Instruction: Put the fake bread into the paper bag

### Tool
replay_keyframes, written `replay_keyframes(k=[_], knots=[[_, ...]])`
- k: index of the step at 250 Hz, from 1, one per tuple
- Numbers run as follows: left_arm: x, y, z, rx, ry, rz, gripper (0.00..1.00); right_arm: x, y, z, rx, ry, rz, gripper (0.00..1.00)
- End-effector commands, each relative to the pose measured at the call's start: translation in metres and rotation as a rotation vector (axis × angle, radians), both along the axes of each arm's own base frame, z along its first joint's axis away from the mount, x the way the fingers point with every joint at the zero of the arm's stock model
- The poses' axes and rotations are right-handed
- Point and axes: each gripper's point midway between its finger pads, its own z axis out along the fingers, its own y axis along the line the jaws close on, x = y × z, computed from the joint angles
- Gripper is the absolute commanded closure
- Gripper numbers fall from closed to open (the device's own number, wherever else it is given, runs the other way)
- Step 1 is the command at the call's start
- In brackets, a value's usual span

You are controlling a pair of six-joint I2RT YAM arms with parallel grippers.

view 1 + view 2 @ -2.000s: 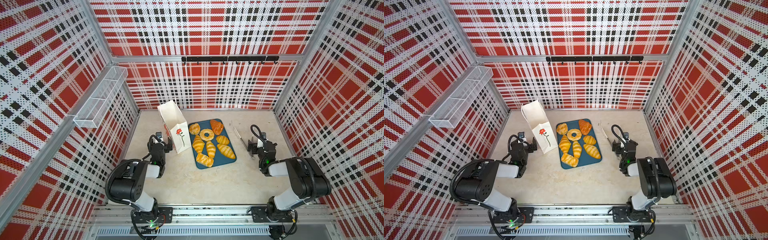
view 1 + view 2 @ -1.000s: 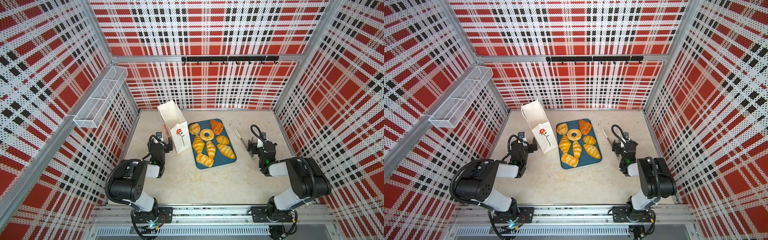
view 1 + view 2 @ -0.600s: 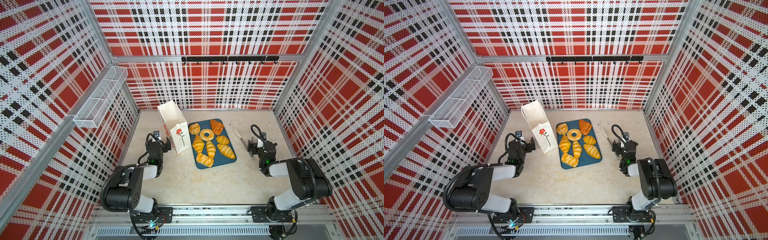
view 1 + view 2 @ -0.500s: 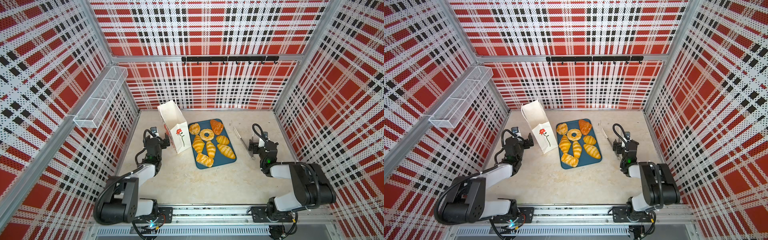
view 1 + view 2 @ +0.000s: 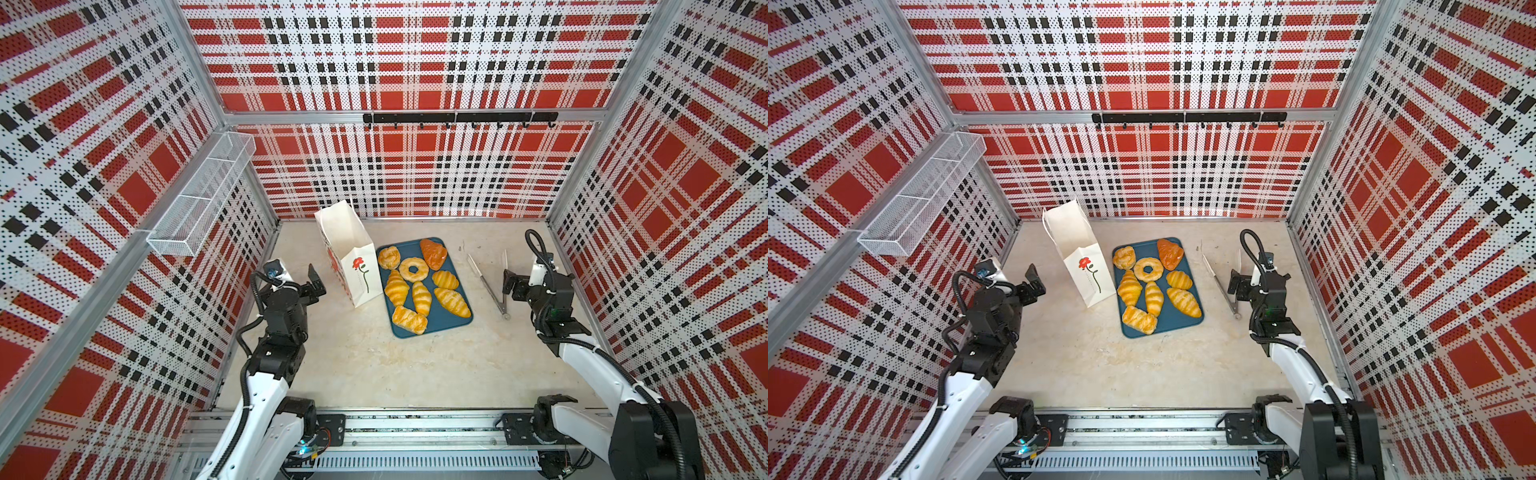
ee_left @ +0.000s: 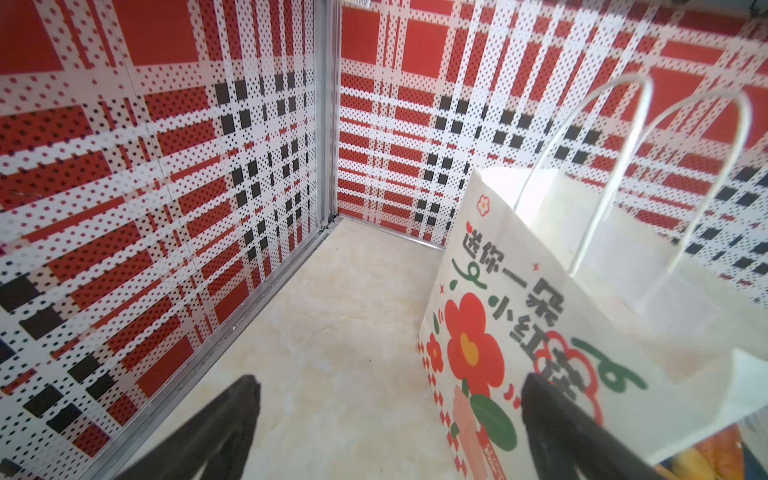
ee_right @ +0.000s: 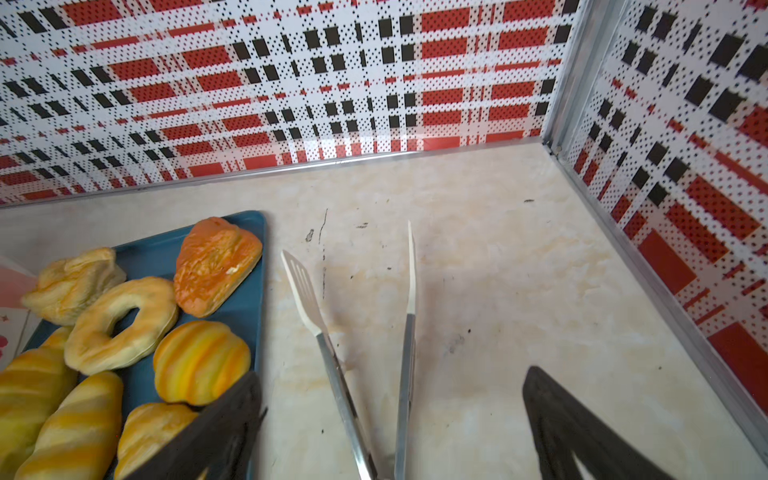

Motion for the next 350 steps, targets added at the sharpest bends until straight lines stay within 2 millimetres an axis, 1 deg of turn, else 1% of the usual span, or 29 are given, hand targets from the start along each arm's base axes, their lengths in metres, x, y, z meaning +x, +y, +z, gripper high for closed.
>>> replay_keyframes(k=[1,26,55,72,112,114,118,152,167,178,181,189,233,283,331,350], knots=[[-0.011,-0.003,0.007,-0.036,0.096,0.009,0.01,-0.01,0.001,-0.008,0.055,0.091,-0.016,0.03],[-0.009,-0.016,0.021,-0.054,0.146,-0.032,0.01,-0.014,-0.006,-0.017,0.049,0.149,-0.058,0.04],[-0.004,-0.034,0.032,-0.079,0.187,-0.078,0.0,-0.016,-0.01,-0.028,0.032,0.22,-0.081,0.05],[-0.001,-0.041,0.038,-0.093,0.207,-0.091,0.0,-0.017,-0.014,-0.032,0.019,0.254,-0.1,0.05],[0.015,-0.057,0.037,-0.155,0.299,-0.126,0.07,-0.017,-0.018,-0.039,0.006,0.302,-0.126,0.06],[0.015,-0.064,0.036,-0.153,0.307,-0.145,0.08,-0.017,-0.018,-0.038,0.005,0.302,-0.126,0.06],[0.016,-0.067,0.035,-0.155,0.319,-0.149,0.09,-0.017,-0.018,-0.038,0.005,0.303,-0.126,0.06],[0.028,-0.071,0.03,-0.173,0.382,-0.134,0.17,-0.019,-0.019,-0.039,0.005,0.312,-0.131,0.06],[0.034,-0.072,0.028,-0.184,0.393,-0.13,0.22,-0.021,-0.021,-0.041,0.0,0.317,-0.141,0.06],[0.038,-0.077,0.025,-0.202,0.405,-0.146,0.27,-0.023,-0.023,-0.042,-0.006,0.324,-0.15,0.06],[0.04,-0.07,0.024,-0.212,0.406,-0.127,0.28,-0.023,-0.024,-0.042,-0.01,0.329,-0.154,0.07],[0.044,-0.07,0.022,-0.227,0.414,-0.129,0.31,-0.025,-0.025,-0.043,-0.013,0.335,-0.166,0.07],[0.057,-0.07,0.018,-0.262,0.429,-0.124,0.39,-0.033,-0.034,-0.048,-0.04,0.365,-0.206,0.07],[0.074,-0.066,0.01,-0.272,0.46,-0.122,0.48,-0.039,-0.034,-0.053,-0.036,0.379,-0.214,0.07],[0.091,-0.068,0.004,-0.282,0.482,-0.142,0.5,-0.045,-0.036,-0.055,-0.047,0.386,-0.221,0.06],[0.097,-0.069,0.001,-0.276,0.497,-0.15,0.54,-0.047,-0.035,-0.057,-0.043,0.388,-0.216,0.06]])
